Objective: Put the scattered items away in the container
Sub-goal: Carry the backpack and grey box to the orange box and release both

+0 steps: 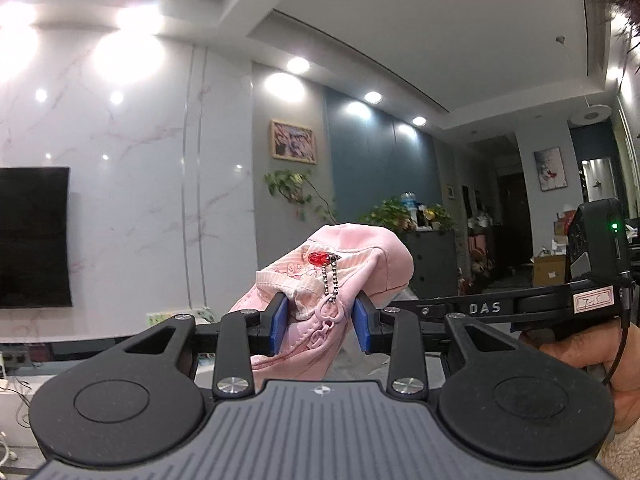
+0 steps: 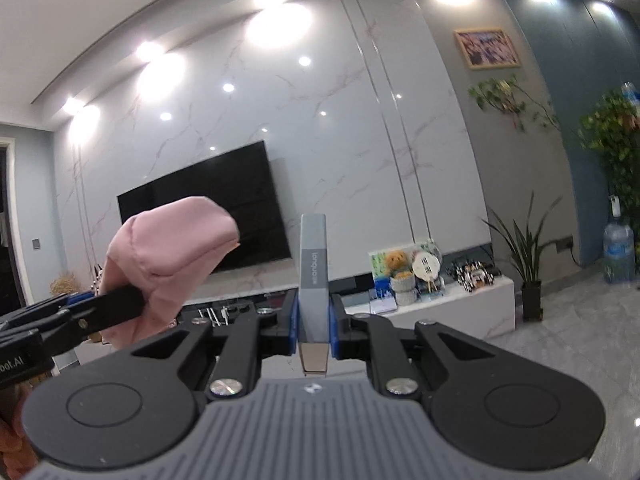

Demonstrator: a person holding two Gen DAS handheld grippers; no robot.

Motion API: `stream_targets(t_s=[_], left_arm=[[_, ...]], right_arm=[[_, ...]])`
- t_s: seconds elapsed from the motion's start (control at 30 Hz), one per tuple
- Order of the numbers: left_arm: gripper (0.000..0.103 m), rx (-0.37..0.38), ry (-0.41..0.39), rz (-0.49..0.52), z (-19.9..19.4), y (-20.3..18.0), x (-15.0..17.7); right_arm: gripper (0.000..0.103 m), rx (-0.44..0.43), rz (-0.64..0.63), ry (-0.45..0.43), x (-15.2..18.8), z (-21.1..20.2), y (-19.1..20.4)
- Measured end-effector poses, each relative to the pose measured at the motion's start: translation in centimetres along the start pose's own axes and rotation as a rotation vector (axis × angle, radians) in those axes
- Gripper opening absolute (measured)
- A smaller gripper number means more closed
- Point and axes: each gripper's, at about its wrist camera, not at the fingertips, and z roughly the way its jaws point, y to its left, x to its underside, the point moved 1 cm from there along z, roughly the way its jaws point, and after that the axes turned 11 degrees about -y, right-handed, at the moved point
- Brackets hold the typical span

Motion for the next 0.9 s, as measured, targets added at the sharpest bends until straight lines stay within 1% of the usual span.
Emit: stream_targets(t_s=[0.13, 0.33, 0.57, 0.67, 0.77, 0.9], left_arm=[[0.04, -0.01, 0.067, -0.027, 3.5, -0.1, 2.9], [0.04, -0.059, 0.181, -0.094, 8.6, 2.1, 8.0], [0.04, -0.102, 0.326, -0.138, 13.6, 4.5, 13.8], [0.04, -0.107, 0.394, -0.148, 14.7, 5.5, 16.6], [0.04, -0.109, 0.455, -0.138, 14.8, 6.2, 19.4], [0.04, -0.12, 0.542, -0.124, 16.5, 6.9, 22.7]], right_arm=[[0.016, 0.013, 0.02, 0.056, 1.7, 2.0, -2.1], [0.016, 0.014, 0.086, 0.14, 5.4, 5.4, -5.9], [0.016, 0.09, 0.163, 0.279, 11.0, 9.6, -10.1], [0.016, 0.116, 0.176, 0.329, 13.2, 10.9, -11.0], [0.016, 0.137, 0.184, 0.364, 15.1, 12.1, -11.8], [0.016, 0.167, 0.195, 0.412, 17.5, 13.7, -13.0]])
